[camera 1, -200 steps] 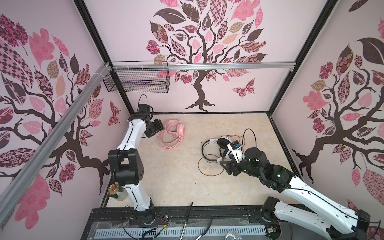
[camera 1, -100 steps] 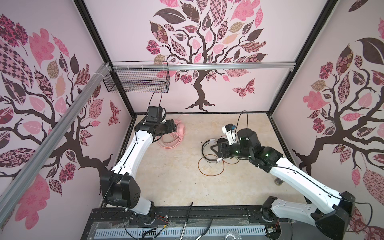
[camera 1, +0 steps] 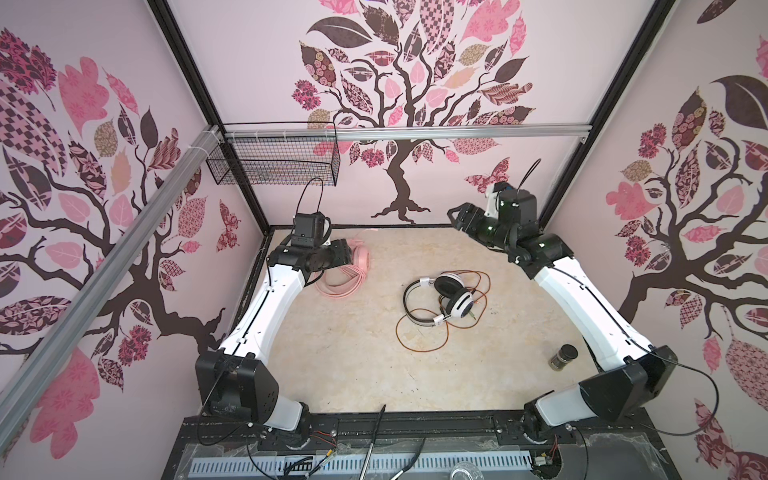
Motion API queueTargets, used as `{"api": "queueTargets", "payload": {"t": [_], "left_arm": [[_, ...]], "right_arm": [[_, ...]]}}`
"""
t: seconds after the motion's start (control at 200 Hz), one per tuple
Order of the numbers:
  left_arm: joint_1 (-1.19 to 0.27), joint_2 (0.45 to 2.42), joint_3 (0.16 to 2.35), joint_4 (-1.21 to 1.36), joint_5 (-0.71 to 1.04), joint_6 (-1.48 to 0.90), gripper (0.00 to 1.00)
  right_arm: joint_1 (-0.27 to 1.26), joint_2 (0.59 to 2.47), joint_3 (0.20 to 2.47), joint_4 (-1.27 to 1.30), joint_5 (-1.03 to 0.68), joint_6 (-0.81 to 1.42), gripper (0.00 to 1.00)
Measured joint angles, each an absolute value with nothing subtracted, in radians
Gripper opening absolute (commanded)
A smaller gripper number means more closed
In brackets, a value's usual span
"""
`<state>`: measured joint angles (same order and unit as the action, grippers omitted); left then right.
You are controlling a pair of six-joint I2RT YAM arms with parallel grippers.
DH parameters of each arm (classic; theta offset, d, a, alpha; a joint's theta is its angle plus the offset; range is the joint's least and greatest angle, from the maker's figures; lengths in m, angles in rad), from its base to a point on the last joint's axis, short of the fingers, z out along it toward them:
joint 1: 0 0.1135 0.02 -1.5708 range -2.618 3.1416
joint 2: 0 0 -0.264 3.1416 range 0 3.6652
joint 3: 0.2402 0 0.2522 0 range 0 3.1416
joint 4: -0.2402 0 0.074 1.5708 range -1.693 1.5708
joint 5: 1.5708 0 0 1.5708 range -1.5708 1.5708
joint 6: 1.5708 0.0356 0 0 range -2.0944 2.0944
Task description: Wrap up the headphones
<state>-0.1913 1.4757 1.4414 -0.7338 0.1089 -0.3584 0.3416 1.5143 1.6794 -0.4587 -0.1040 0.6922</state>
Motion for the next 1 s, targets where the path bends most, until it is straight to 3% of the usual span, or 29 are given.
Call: {"api": "queueTargets", "payload": {"t": [0.08, 0.1, 0.12, 0.235, 0.47, 0.705, 0.81, 1.0], "left_arm": [[-0.202, 1.466, 1.441, -0.734, 0.101, -0.352, 0.69], [-0.205, 1.464, 1.441, -0.734, 0.095, -0.349, 0.69], [-0.208, 1.462, 1.441, -0.734, 0.09, -0.346, 0.69], [-0.229, 1.461, 1.441, -0.735, 0.063, -0.333, 0.69], [-0.238, 1.458, 1.441, -0.738, 0.027, -0.312, 0.7], [-0.238, 1.443, 1.441, -0.737, 0.002, -0.306, 0.7], [-0.238, 1.449, 1.441, -0.737, 0.006, -0.307, 0.7], [-0.238, 1.45, 1.441, -0.735, 0.044, -0.315, 0.7]], "right_arm": [[0.317, 1.588, 1.834, -0.55, -0.076, 0.701, 0.82], [0.315, 1.605, 1.869, -0.575, -0.068, 0.7, 0.97], [0.315, 1.62, 1.904, -0.601, -0.061, 0.699, 1.0], [0.32, 1.687, 2.068, -0.754, -0.024, 0.662, 1.0], [0.345, 1.71, 2.131, -0.99, 0.08, 0.589, 1.0], [0.437, 1.876, 2.447, -1.151, 0.111, 0.543, 1.0], [0.45, 1.838, 2.296, -1.104, 0.079, 0.528, 1.0], [0.433, 1.559, 1.546, -0.773, 0.01, 0.547, 1.0]]}}
